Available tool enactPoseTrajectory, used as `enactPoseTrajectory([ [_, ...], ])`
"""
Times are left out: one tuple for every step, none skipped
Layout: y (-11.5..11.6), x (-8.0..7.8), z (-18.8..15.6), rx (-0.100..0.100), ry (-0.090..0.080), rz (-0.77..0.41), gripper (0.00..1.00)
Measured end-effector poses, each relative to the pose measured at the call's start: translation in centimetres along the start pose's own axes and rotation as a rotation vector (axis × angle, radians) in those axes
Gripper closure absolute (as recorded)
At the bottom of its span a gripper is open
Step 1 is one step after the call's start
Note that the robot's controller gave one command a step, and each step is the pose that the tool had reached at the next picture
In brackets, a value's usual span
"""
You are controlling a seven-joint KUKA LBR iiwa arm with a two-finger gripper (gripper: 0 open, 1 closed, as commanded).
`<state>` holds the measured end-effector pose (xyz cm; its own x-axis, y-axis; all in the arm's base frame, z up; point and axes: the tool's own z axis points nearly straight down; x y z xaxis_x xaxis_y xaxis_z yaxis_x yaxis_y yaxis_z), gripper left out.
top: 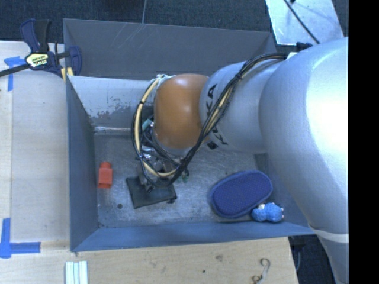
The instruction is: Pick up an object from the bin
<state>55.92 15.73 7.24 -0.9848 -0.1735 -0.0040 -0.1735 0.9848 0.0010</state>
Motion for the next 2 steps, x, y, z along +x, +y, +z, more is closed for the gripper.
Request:
enactPoseTrajectory([
  [-0.8, -0.3, -5.0, 0.001, -0.005, -0.030, 1.00],
  [0.8, 0.4, -1.3, 0.001, 0.005, -0.108, 1.00],
])
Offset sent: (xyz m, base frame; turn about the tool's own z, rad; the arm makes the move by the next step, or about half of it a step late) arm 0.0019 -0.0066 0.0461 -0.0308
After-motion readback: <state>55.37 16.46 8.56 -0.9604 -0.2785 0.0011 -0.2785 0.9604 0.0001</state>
